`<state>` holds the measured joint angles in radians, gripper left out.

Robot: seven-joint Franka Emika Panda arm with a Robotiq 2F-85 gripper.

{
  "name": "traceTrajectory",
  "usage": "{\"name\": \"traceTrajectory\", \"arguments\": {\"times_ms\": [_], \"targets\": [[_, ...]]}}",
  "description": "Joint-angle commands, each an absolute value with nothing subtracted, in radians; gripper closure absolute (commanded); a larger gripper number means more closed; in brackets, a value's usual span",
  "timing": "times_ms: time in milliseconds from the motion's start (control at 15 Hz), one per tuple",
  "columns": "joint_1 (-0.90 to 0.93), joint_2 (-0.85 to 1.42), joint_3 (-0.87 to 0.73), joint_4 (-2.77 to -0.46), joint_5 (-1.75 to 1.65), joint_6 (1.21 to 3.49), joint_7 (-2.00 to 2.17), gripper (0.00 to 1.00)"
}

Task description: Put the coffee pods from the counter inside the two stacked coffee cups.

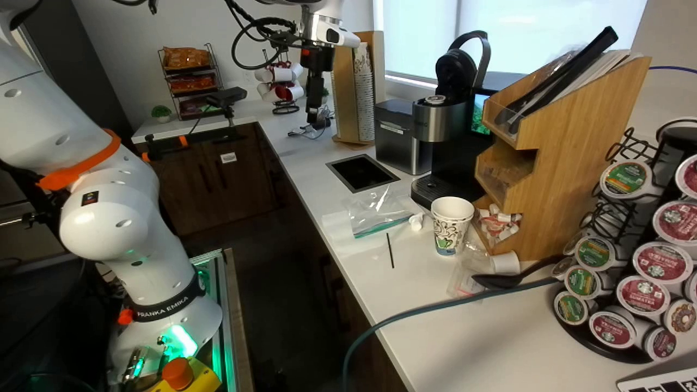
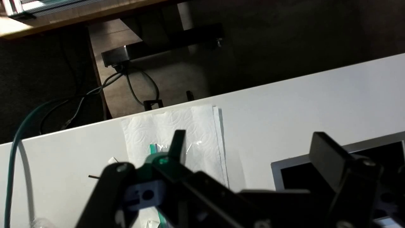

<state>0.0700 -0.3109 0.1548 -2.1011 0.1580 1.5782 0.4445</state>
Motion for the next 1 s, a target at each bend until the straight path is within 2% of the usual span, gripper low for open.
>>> {"name": "traceTrajectory", "arguments": {"times_ms": [0, 200, 600, 867, 933], "targets": [[0.067, -0.310, 0.158, -2.099, 0.158, 1.576, 0.444, 0.00], [0.067, -0.318, 0.161, -2.103, 0.144, 1.573, 0.444, 0.00], [0.049, -0.369, 0.149, -2.196, -0.110, 1.552, 0.328, 0.00], [0.061, -0.395, 0.097, -2.262, -0.197, 1.523, 0.075, 0.00], [0.057, -0.346, 0.116, -2.210, -0.164, 1.527, 0.177, 0.00]]}}
